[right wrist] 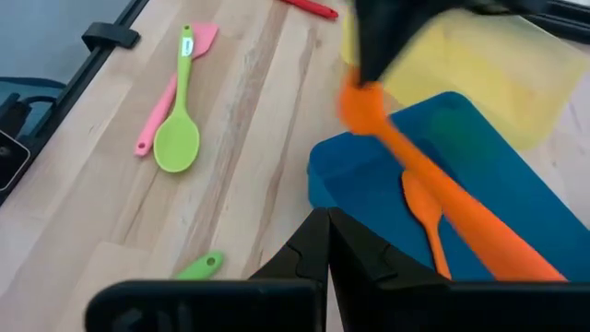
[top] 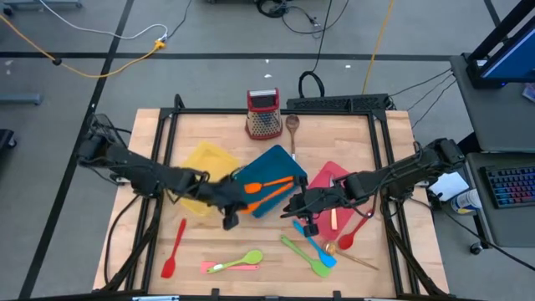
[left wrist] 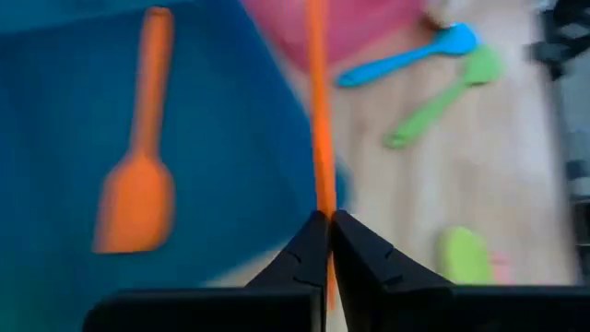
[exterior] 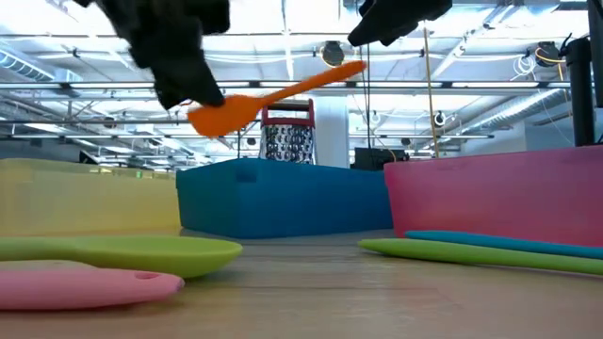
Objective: Pick & Place Kitchen Items
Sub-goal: Put the orange spatula into the blue bin
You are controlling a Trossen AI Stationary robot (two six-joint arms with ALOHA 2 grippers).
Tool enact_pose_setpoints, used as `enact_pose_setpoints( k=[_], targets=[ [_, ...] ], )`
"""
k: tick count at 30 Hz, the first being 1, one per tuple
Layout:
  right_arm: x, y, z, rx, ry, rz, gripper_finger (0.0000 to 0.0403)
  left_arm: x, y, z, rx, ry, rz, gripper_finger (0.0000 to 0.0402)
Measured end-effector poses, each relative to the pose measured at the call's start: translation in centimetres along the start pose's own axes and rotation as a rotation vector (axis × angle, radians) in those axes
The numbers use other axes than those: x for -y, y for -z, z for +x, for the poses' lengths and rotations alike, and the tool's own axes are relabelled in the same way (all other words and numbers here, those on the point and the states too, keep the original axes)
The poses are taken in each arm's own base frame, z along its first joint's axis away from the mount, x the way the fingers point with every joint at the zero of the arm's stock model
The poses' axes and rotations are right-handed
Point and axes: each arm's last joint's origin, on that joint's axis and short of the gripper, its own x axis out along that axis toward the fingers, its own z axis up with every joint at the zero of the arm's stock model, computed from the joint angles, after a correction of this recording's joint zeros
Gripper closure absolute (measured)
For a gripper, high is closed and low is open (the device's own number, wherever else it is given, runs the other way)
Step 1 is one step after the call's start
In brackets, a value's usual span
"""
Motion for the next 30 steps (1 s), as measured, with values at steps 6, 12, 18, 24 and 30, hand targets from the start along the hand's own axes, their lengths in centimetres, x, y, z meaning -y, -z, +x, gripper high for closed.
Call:
enact_pose_setpoints(
  k=[6,12,18,24,30],
  targets=[
    [0.0,0.2,0.1,0.0,-0.001,0.0,0.0403,-3.5,-2.6,0.7,0.01,-0.099,-0.056,0.0393],
    [-0.2,2.0,1.1,-0.008,-0.001,-0.001,0.0403,-7.4,-1.9,2.5,-0.159,-0.169,-0.152,0.0397],
    [-0.2,3.7,2.1,0.061,0.001,-0.009,0.0403,-9.7,-0.9,3.9,-0.271,-0.236,-0.222,0.0389],
    [-0.3,4.1,2.4,0.154,0.007,-0.056,0.0403,-11.1,-1.1,4.6,-0.286,-0.185,-0.228,0.0395],
    [-0.3,4.5,2.6,0.181,0.006,-0.041,0.0403,-12.0,-1.3,5.0,-0.264,-0.201,-0.235,0.0355]
  ],
)
